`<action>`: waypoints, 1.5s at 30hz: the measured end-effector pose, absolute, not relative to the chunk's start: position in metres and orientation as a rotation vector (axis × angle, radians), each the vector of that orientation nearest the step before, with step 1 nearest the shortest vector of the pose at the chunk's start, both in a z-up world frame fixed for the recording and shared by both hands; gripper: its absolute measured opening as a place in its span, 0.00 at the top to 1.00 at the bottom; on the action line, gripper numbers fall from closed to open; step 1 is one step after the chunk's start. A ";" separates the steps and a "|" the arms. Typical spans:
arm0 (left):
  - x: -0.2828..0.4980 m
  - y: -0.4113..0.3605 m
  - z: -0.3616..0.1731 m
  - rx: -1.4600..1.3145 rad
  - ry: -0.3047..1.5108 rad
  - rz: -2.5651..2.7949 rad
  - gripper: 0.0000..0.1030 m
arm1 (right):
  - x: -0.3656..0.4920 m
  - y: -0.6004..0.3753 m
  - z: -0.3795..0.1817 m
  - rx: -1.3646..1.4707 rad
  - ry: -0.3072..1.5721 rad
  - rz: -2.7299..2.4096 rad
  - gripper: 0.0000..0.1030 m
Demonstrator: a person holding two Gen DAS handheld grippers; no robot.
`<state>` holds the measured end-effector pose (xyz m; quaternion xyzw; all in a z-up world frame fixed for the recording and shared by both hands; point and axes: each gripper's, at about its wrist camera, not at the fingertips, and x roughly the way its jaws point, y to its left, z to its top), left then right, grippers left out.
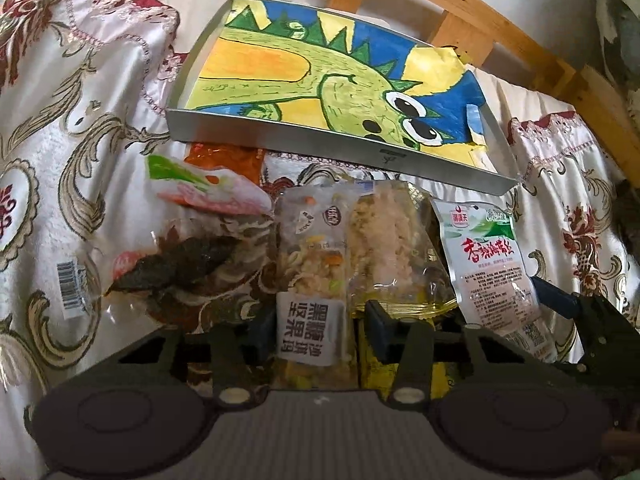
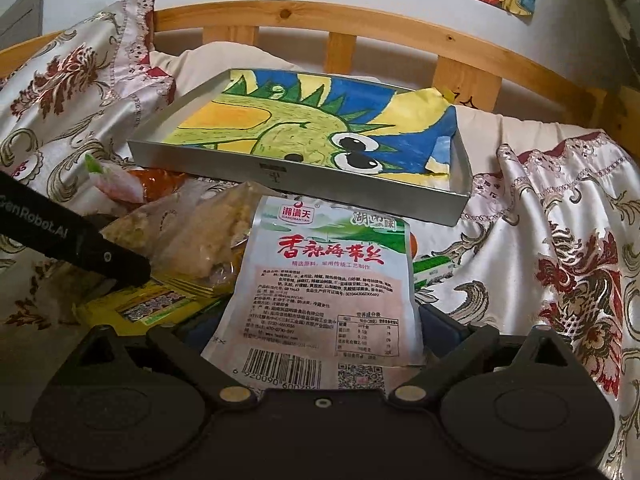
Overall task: Organize snacks
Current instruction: 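Grasp the clear nut-bar packet with the left tool while the right tool grasps the white seaweed packet, then carry both packets onto the dinosaur tray and open both tools to release them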
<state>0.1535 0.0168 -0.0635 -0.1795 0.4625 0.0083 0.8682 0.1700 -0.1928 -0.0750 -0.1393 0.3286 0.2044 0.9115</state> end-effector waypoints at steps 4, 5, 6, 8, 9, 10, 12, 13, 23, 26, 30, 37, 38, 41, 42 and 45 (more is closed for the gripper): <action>0.151 0.020 -0.064 -0.394 0.978 0.029 0.61 | 0.167 -0.191 -0.074 -0.304 0.664 0.427 0.04; 0.150 0.020 -0.064 -0.389 0.979 0.029 0.62 | 0.167 -0.191 -0.074 -0.307 0.661 0.428 0.04; 0.150 0.019 -0.064 -0.384 0.980 0.031 0.62 | 0.166 -0.190 -0.074 -0.310 0.658 0.430 0.04; 0.148 0.018 -0.063 -0.388 0.979 0.035 0.62 | 0.165 -0.190 -0.073 -0.317 0.652 0.431 0.04; 0.147 0.018 -0.062 -0.393 0.978 0.034 0.62 | 0.164 -0.190 -0.073 -0.320 0.647 0.431 0.04; 0.147 0.018 -0.061 -0.400 0.976 0.033 0.62 | 0.163 -0.190 -0.072 -0.322 0.641 0.432 0.04; 0.144 0.018 -0.059 -0.413 0.973 0.028 0.62 | 0.161 -0.189 -0.071 -0.331 0.628 0.434 0.04; 0.142 0.018 -0.058 -0.416 0.972 0.025 0.62 | 0.159 -0.189 -0.071 -0.336 0.624 0.436 0.04; 0.131 0.008 -0.046 -0.414 0.930 -0.025 0.62 | 0.148 -0.184 -0.067 -0.387 0.581 0.443 0.05; 0.131 0.004 -0.043 -0.402 0.916 -0.035 0.62 | 0.144 -0.183 -0.065 -0.404 0.555 0.436 0.05; 0.130 0.002 -0.040 -0.405 0.899 -0.034 0.62 | 0.139 -0.183 -0.063 -0.431 0.524 0.427 0.05; 0.142 0.005 -0.029 -0.389 0.846 -0.010 0.62 | 0.138 -0.184 -0.051 -0.429 0.437 0.406 0.05; 0.145 0.006 -0.026 -0.384 0.835 -0.007 0.62 | 0.140 -0.185 -0.049 -0.426 0.426 0.404 0.05; 0.162 0.009 -0.015 -0.369 0.801 0.012 0.62 | 0.148 -0.188 -0.044 -0.411 0.386 0.392 0.05; 0.169 0.011 -0.012 -0.367 0.791 0.019 0.62 | 0.152 -0.188 -0.042 -0.408 0.374 0.388 0.05; 0.190 0.016 -0.003 -0.357 0.756 0.042 0.62 | 0.166 -0.187 -0.036 -0.395 0.319 0.379 0.05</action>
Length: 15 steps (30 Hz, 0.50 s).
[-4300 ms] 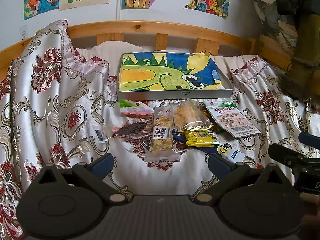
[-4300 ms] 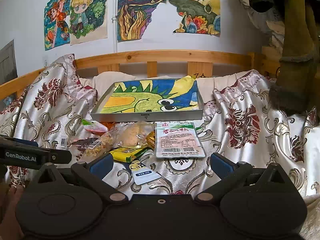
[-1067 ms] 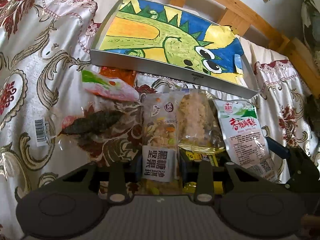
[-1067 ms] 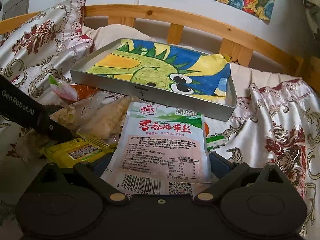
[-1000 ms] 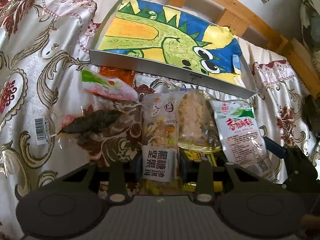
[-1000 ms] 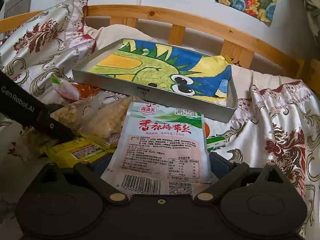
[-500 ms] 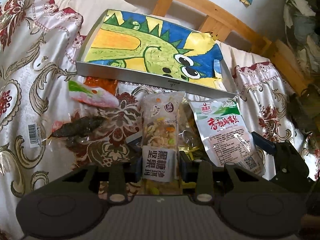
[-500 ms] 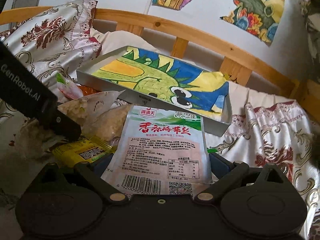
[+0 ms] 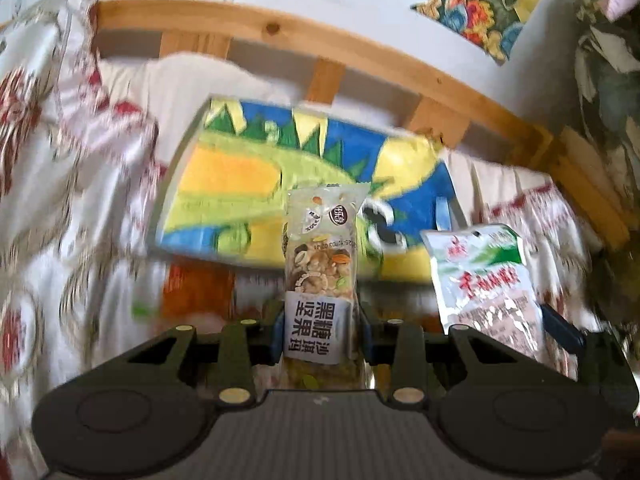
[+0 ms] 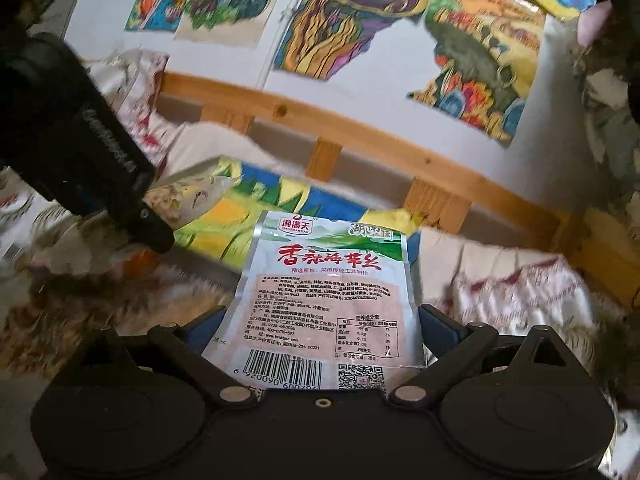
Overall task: Organize snacks
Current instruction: 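Carry both packets onto the dinosaur tray and open both tools to release them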
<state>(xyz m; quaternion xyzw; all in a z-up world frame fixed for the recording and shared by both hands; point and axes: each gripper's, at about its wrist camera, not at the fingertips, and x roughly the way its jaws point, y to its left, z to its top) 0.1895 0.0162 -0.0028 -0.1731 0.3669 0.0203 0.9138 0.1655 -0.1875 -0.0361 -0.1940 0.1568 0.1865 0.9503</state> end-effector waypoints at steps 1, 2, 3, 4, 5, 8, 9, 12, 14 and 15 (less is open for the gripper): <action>0.198 0.017 0.000 -0.352 0.746 0.051 0.62 | 0.172 -0.186 -0.035 -0.393 0.300 0.379 0.05; 0.205 0.017 0.002 -0.348 0.738 0.058 0.62 | 0.179 -0.185 -0.033 -0.390 0.284 0.382 0.05; 0.216 0.017 0.004 -0.342 0.731 0.065 0.62 | 0.187 -0.184 -0.031 -0.387 0.268 0.385 0.04; 0.224 0.017 0.005 -0.337 0.728 0.070 0.62 | 0.196 -0.182 -0.030 -0.383 0.253 0.387 0.04; 0.232 0.017 0.005 -0.332 0.723 0.076 0.62 | 0.205 -0.181 -0.029 -0.379 0.243 0.390 0.04; 0.256 0.017 0.003 -0.321 0.716 0.095 0.62 | 0.233 -0.181 -0.032 -0.353 0.233 0.399 0.04; 0.264 0.017 0.002 -0.321 0.715 0.103 0.62 | 0.242 -0.182 -0.034 -0.347 0.230 0.398 0.04; 0.286 0.019 -0.006 -0.313 0.725 0.126 0.62 | 0.272 -0.187 -0.042 -0.316 0.248 0.393 0.04; 0.301 0.019 -0.011 -0.305 0.725 0.138 0.62 | 0.294 -0.192 -0.048 -0.293 0.279 0.386 0.04; 0.307 0.019 -0.014 -0.301 0.727 0.141 0.62 | 0.301 -0.195 -0.052 -0.282 0.291 0.380 0.04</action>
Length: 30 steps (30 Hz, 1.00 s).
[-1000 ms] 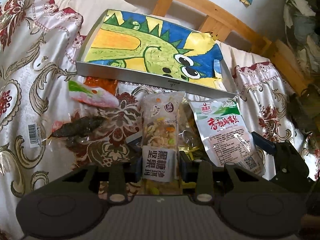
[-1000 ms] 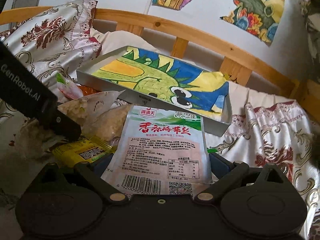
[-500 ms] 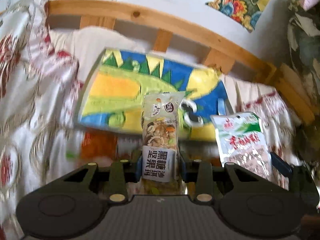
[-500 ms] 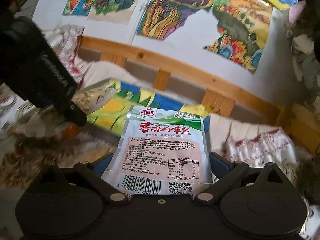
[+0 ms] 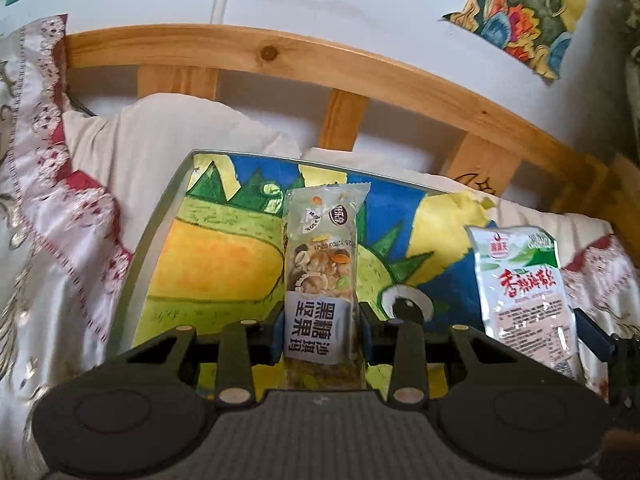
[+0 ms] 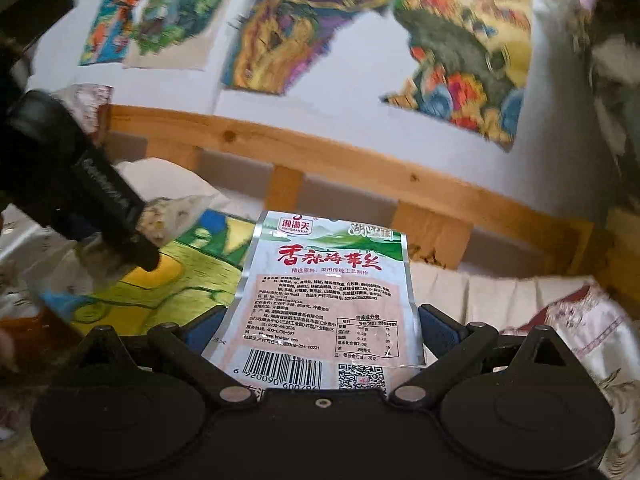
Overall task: Organize snacks
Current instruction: 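Carry both packets onto the dinosaur tray and open both tools to release them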
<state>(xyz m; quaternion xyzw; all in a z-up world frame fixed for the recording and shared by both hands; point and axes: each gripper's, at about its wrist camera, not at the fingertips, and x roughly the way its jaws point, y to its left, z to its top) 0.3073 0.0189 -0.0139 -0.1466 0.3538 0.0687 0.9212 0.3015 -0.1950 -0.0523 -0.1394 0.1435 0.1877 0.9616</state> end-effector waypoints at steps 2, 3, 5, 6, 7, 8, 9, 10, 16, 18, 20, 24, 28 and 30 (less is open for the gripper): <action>0.321 0.018 -0.020 -0.292 0.733 0.149 0.62 | 0.319 -0.200 -0.058 -0.259 0.319 0.374 0.04; 0.325 0.017 -0.022 -0.291 0.735 0.153 0.62 | 0.325 -0.201 -0.059 -0.250 0.328 0.373 0.04; 0.334 0.015 -0.028 -0.290 0.745 0.158 0.62 | 0.337 -0.202 -0.062 -0.237 0.347 0.375 0.04; 0.338 0.014 -0.031 -0.289 0.750 0.161 0.62 | 0.341 -0.201 -0.064 -0.240 0.362 0.383 0.04; 0.341 0.014 -0.034 -0.286 0.754 0.165 0.62 | 0.343 -0.200 -0.066 -0.244 0.372 0.390 0.04; 0.344 0.013 -0.037 -0.283 0.759 0.169 0.62 | 0.345 -0.198 -0.068 -0.251 0.380 0.399 0.04; 0.348 0.011 -0.041 -0.281 0.765 0.172 0.62 | 0.345 -0.196 -0.071 -0.264 0.389 0.408 0.04; 0.349 0.010 -0.044 -0.277 0.771 0.174 0.62 | 0.346 -0.194 -0.073 -0.277 0.399 0.414 0.04; 0.352 0.006 -0.056 -0.259 0.800 0.186 0.62 | 0.349 -0.187 -0.081 -0.300 0.436 0.426 0.04; 0.353 0.005 -0.058 -0.253 0.808 0.189 0.62 | 0.350 -0.186 -0.083 -0.302 0.448 0.426 0.04; 0.353 0.004 -0.060 -0.243 0.811 0.195 0.62 | 0.352 -0.185 -0.086 -0.301 0.458 0.427 0.04; 0.354 0.001 -0.061 -0.218 0.806 0.199 0.61 | 0.354 -0.185 -0.089 -0.294 0.473 0.430 0.04; 0.354 0.000 -0.060 -0.207 0.805 0.203 0.49 | 0.355 -0.185 -0.090 -0.291 0.479 0.433 0.04; 0.353 0.001 -0.059 -0.205 0.803 0.216 0.39 | 0.354 -0.185 -0.090 -0.288 0.476 0.432 0.03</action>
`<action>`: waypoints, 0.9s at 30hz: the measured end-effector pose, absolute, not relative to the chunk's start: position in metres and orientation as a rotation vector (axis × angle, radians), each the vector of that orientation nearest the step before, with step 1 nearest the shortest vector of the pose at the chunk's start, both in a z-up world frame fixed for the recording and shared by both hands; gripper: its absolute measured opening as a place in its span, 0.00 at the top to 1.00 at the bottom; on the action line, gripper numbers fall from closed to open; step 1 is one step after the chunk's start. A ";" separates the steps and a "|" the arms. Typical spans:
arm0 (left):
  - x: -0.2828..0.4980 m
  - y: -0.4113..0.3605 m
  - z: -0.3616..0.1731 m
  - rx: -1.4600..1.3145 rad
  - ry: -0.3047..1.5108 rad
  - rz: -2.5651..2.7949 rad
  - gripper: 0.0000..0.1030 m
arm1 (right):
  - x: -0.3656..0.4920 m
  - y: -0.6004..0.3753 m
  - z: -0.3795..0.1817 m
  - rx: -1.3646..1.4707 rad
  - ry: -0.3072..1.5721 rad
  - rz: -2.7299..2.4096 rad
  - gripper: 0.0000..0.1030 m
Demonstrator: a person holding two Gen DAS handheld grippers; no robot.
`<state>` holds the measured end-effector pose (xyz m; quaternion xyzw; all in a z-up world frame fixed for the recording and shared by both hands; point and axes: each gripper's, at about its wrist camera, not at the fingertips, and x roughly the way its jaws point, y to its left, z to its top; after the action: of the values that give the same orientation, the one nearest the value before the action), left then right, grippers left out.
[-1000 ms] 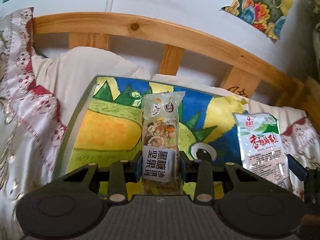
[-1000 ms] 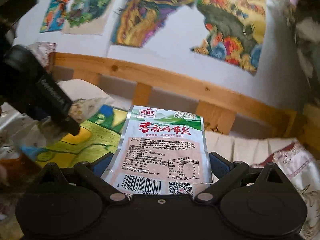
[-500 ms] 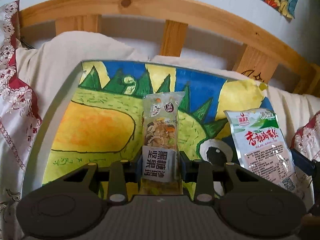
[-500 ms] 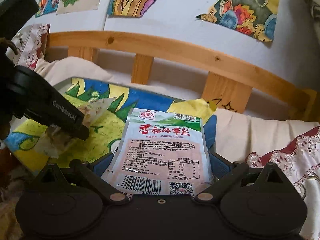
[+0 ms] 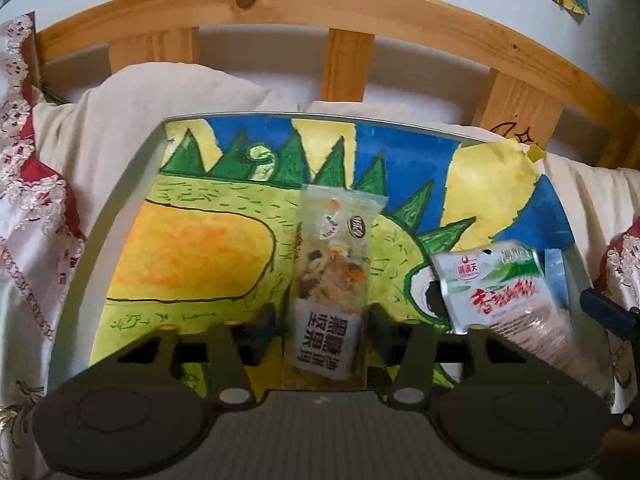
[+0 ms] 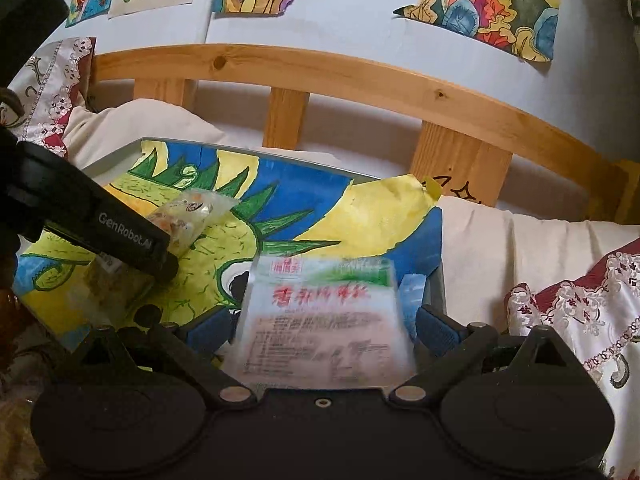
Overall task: Organize snacks
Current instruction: 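Carry both packets onto the dinosaur tray and open both tools to release them, then withdraw both tools from the tray back over the remaining snacks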
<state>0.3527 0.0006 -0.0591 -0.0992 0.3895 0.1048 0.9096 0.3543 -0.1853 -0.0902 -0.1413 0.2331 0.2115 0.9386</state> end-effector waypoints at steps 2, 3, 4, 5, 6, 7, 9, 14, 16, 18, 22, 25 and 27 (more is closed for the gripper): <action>0.350 0.003 -0.057 -0.211 0.794 0.220 0.31 | 0.353 -0.187 -0.090 -0.282 0.470 0.434 0.02; 0.348 0.005 -0.055 -0.217 0.787 0.222 0.27 | 0.352 -0.187 -0.089 -0.278 0.465 0.433 0.01; 0.347 0.006 -0.053 -0.223 0.779 0.225 0.23 | 0.351 -0.189 -0.088 -0.273 0.460 0.432 0.01; 0.344 0.009 -0.050 -0.231 0.768 0.228 0.21 | 0.350 -0.190 -0.087 -0.266 0.454 0.433 0.01; 0.341 0.011 -0.048 -0.238 0.758 0.231 0.19 | 0.348 -0.191 -0.086 -0.260 0.449 0.433 0.01; 0.338 0.013 -0.046 -0.246 0.749 0.234 0.17 | 0.346 -0.192 -0.084 -0.253 0.441 0.432 0.01; 0.329 0.018 -0.041 -0.263 0.730 0.238 0.13 | 0.339 -0.195 -0.080 -0.240 0.421 0.426 0.01; 0.300 0.030 -0.028 -0.298 0.668 0.256 0.05 | 0.320 -0.203 -0.067 -0.210 0.375 0.421 0.01; 0.287 0.033 -0.023 -0.298 0.646 0.260 0.02 | 0.311 -0.205 -0.060 -0.193 0.360 0.418 0.01; 0.274 0.033 -0.018 -0.294 0.624 0.262 0.01 | 0.299 -0.208 -0.053 -0.180 0.344 0.419 0.01; 0.244 0.028 -0.008 -0.276 0.589 0.249 0.01 | 0.276 -0.215 -0.037 -0.163 0.310 0.410 0.01; 0.222 0.023 -0.002 -0.264 0.573 0.234 0.01 | 0.259 -0.221 -0.026 -0.149 0.289 0.399 0.01; 0.207 0.020 0.002 -0.258 0.562 0.221 0.01 | 0.247 -0.226 -0.019 -0.138 0.281 0.390 0.01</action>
<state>0.2072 0.0204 0.0017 -0.1265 0.2762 0.1085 0.9465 0.2472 -0.2257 -0.0189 -0.0682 0.1388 0.1928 0.9690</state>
